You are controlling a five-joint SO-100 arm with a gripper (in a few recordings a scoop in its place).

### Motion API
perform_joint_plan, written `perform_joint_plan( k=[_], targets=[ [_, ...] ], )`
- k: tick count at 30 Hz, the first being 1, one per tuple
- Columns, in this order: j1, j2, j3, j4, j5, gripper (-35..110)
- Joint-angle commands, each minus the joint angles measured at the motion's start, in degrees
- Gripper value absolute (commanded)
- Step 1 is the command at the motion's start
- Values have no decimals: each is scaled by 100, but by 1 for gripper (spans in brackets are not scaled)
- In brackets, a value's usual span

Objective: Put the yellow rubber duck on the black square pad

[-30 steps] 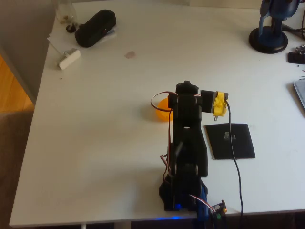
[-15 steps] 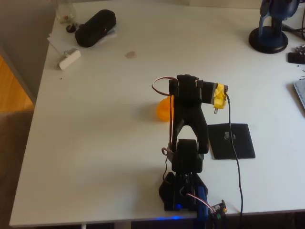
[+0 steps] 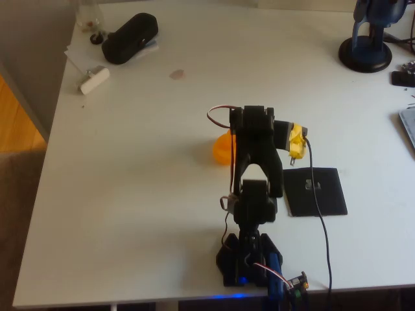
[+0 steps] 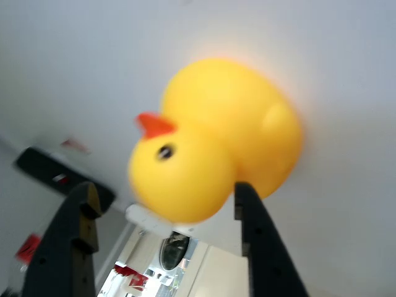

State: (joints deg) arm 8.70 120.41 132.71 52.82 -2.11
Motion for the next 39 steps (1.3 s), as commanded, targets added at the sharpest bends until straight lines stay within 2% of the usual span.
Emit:
perform_joint_plan(
  k=[1, 10, 22, 28, 32, 39],
  targets=[
    [53, -176, -237, 105, -88, 25],
    [44, -105, -668, 360, -97, 25],
    [44, -211, -4017, 2628, -97, 25],
    [62, -1081, -5045, 3533, -97, 25],
    [97, -1521, -5361, 3665, -88, 25],
    [949, -1828, -5361, 3586, -88, 25]
  ],
)
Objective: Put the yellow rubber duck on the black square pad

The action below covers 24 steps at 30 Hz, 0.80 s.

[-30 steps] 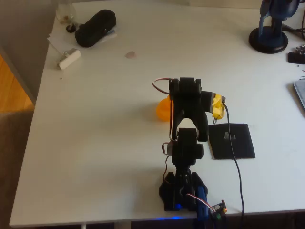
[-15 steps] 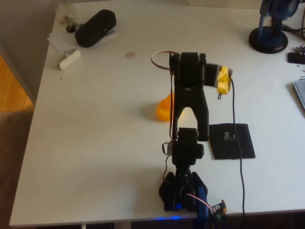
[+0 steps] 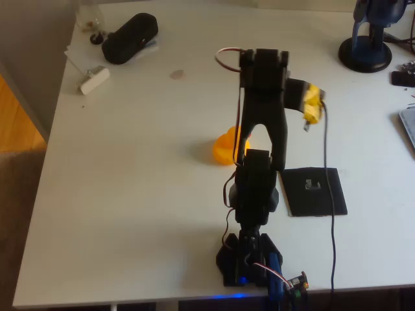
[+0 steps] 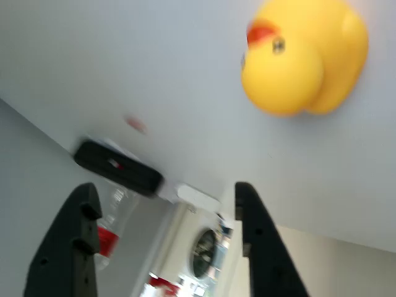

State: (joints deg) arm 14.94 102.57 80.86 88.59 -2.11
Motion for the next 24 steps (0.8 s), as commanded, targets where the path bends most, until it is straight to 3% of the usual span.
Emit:
perform_joint_plan(
  k=[1, 24],
  targets=[
    [369, -158, -167, 18, -88, 25],
    [466, -2083, -185, 0, -62, 25]
  ],
)
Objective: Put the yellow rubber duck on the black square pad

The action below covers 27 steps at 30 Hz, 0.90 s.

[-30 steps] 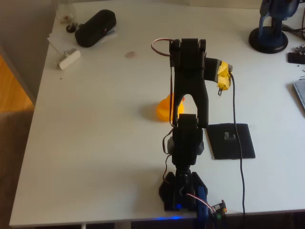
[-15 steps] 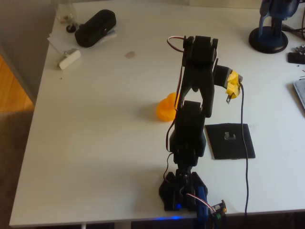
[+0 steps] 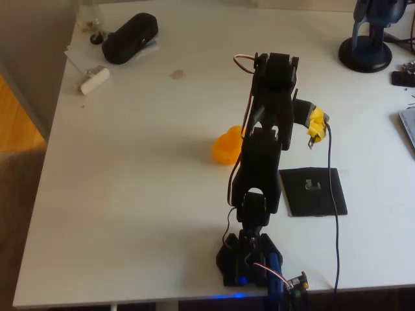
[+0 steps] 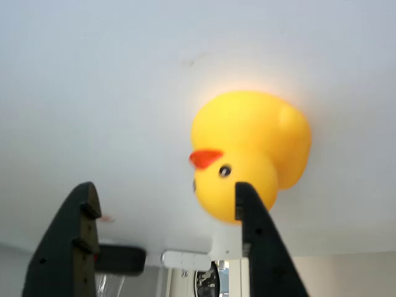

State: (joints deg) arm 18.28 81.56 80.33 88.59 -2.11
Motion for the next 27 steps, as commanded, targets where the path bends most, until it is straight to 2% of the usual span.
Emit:
perform_joint_plan(
  k=[1, 7, 15, 27],
  targets=[
    [246, -35, -158, 0, -62, 25],
    [782, -185, -105, 0, -62, 25],
    [721, -949, -114, 9, -62, 25],
    [659, -888, -571, 79, -62, 25]
  ],
)
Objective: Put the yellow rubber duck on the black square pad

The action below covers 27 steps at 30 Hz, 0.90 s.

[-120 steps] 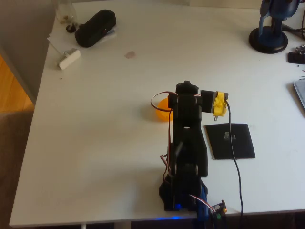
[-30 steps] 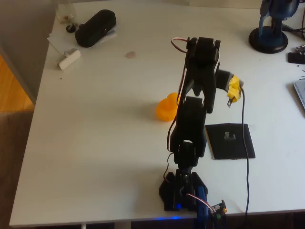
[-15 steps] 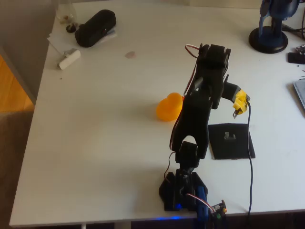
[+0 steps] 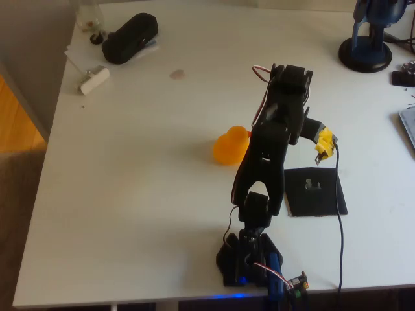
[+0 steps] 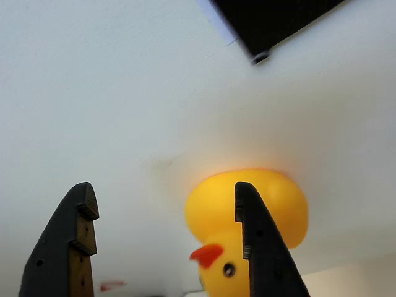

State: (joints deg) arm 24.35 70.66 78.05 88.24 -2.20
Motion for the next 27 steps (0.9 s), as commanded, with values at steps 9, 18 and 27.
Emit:
perform_joint_plan(
  k=[9, 18, 27],
  targets=[
    [53, 431, -1318, 141, 9, 25],
    [-809, 1389, -1266, 158, -53, 25],
    [-1731, 1292, -1213, 562, -53, 25]
  ],
)
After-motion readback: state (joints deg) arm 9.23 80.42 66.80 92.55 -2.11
